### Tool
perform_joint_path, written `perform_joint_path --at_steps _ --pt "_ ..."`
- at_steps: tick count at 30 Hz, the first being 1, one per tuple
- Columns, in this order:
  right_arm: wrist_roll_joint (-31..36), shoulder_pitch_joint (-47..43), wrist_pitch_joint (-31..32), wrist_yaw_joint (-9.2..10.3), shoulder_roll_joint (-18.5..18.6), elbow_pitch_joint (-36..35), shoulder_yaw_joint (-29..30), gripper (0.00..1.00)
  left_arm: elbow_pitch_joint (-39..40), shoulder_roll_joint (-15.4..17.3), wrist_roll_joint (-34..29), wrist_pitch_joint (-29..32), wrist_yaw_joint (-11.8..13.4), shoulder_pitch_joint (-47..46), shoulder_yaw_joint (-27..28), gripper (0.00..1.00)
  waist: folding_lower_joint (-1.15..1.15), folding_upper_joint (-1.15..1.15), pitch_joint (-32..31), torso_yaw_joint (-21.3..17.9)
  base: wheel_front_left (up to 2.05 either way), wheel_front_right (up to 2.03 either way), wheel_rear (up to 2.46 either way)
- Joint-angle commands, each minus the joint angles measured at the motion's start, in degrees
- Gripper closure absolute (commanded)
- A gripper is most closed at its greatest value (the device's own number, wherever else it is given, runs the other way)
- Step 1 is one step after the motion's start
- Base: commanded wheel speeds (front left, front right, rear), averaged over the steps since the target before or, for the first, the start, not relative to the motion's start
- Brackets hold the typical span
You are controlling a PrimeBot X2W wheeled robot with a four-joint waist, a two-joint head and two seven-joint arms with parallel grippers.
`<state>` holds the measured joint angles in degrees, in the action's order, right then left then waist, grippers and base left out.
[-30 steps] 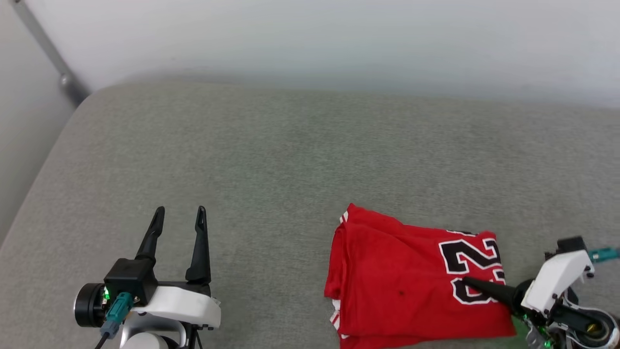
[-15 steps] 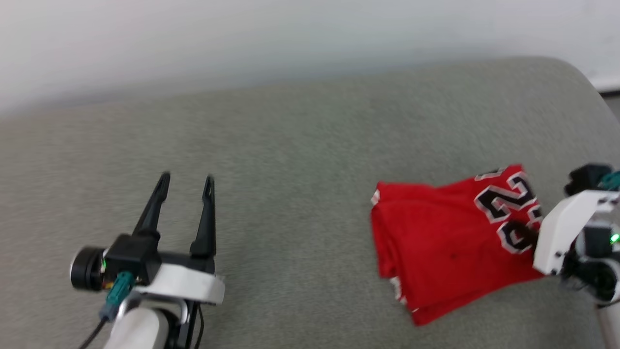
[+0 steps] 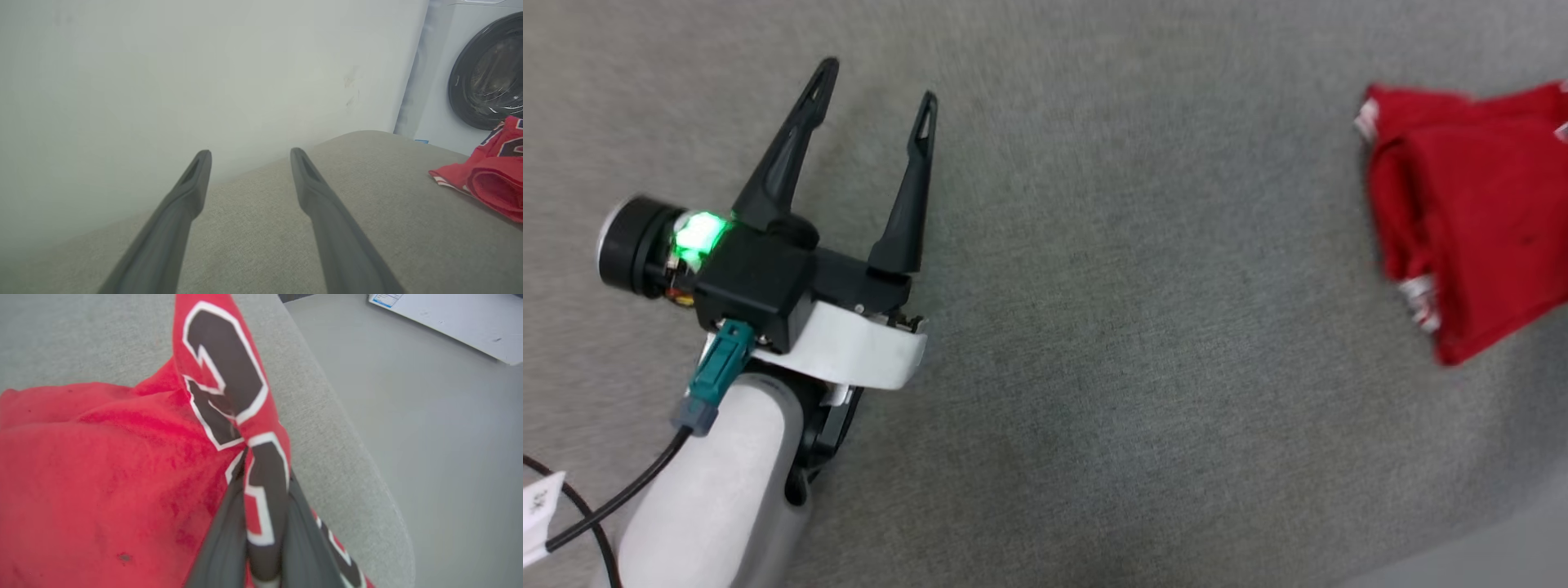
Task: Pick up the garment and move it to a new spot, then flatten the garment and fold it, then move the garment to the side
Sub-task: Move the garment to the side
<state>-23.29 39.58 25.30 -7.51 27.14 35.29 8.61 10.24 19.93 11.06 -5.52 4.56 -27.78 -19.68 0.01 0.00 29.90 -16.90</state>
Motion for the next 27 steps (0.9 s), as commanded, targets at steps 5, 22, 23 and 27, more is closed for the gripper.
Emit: perform_joint_path --at_steps 5,22,23,27 --pt "5.6 8.6 -9.3 0.04 0.4 8.0 7.6 1.00 4.1 1.3 -2.1 2.4 -0.3 -3.5 -0.7 0.00 -0.01 0.00 11.8 -2.6 0.00 0.00 0.00" --pt "19.2 13.5 -33.1 0.04 1.3 20.7 13.1 0.00 2.3 -0.1 -0.6 0.3 1.1 -2.3 -1.1 0.00 -0.01 0.00 6.8 -0.2 0.00 0.00 0.00" --pt "19.6 13.1 -34.3 0.04 1.8 20.9 12.7 0.00 1.6 -0.3 -0.2 -0.5 1.3 -1.8 -1.0 0.00 -0.01 0.00 5.6 0.2 0.00 0.00 0.00" --pt "19.3 10.6 -36.5 0.04 2.8 21.0 8.8 0.00 -1.3 -2.0 1.5 -3.0 2.3 1.2 -0.8 0.00 -0.01 0.00 -0.1 2.6 0.00 0.00 0.00"
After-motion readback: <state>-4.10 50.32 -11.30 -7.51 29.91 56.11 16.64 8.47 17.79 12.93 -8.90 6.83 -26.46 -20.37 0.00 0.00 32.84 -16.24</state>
